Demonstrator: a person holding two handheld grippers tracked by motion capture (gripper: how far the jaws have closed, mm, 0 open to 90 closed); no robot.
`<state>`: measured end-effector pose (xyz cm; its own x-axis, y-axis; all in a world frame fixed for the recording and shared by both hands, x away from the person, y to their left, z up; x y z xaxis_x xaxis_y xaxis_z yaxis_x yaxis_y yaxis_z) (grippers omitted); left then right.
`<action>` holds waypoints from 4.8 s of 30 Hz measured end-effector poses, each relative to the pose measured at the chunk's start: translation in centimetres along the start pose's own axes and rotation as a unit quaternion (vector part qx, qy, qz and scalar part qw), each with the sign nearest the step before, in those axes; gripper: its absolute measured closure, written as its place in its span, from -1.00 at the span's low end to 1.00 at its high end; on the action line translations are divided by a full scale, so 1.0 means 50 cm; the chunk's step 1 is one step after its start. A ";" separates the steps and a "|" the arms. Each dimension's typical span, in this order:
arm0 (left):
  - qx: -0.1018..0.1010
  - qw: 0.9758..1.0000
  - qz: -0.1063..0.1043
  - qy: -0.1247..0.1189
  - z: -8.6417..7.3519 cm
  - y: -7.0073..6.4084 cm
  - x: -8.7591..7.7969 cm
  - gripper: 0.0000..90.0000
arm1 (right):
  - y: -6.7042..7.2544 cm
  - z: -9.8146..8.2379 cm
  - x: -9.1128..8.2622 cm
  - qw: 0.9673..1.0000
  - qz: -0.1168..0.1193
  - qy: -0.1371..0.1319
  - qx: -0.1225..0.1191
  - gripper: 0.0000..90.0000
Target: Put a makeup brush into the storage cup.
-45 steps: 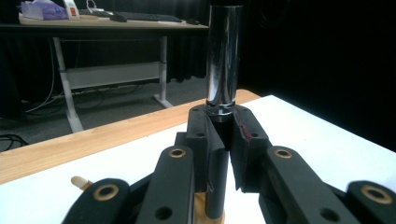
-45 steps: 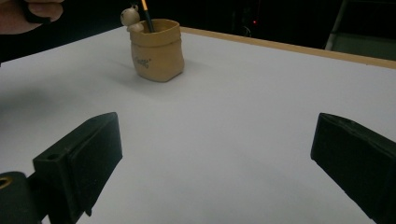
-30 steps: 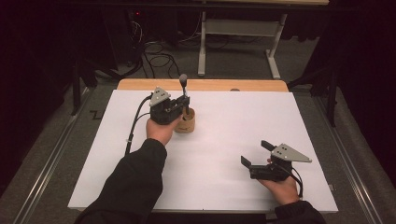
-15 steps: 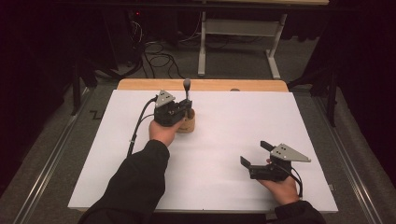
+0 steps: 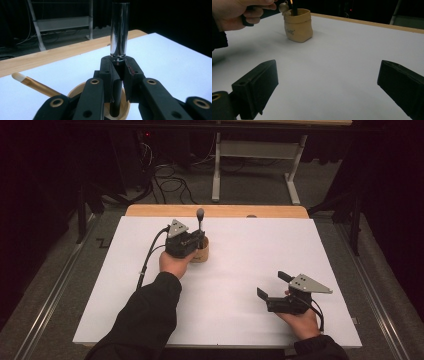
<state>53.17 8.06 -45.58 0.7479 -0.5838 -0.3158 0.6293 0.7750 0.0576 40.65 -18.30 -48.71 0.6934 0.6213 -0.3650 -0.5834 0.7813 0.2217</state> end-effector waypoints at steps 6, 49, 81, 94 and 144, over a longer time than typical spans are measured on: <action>0.003 1.000 0.002 0.003 -0.007 0.000 0.002 0.75 | 0.000 -0.001 0.000 1.000 0.001 0.001 0.000 -0.90; 0.003 1.000 0.003 -0.003 -0.008 -0.004 -0.013 0.03 | 0.003 -0.005 0.003 1.000 0.002 0.007 -0.001 -0.88; 0.005 1.000 0.004 0.003 -0.012 -0.006 -0.054 -0.20 | 0.002 -0.007 0.004 1.000 0.000 0.010 -0.002 -0.88; 0.012 1.000 0.004 0.000 -0.015 -0.010 -0.083 -0.43 | 0.003 -0.008 0.006 1.000 0.001 0.012 -0.003 -0.87; -0.004 0.999 -0.020 0.040 -0.205 0.004 -0.314 -1.00 | 0.008 -0.001 -0.005 1.000 0.000 -0.001 0.000 -0.95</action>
<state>39.40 19.87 -50.32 0.7022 -0.5941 -0.3924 0.6568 0.7533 0.0350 40.22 -18.14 -48.55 0.6940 0.6220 -0.3626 -0.5841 0.7809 0.2217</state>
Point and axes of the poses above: each handheld gripper's, and its own axes: x roughly forward along the jaws, z roughly out of its top, y roughly to its left, the point moved 8 cm from there along x, roughly forward along the jaws, and after that the axes turned 11 degrees about x, right-handed, at the moved point
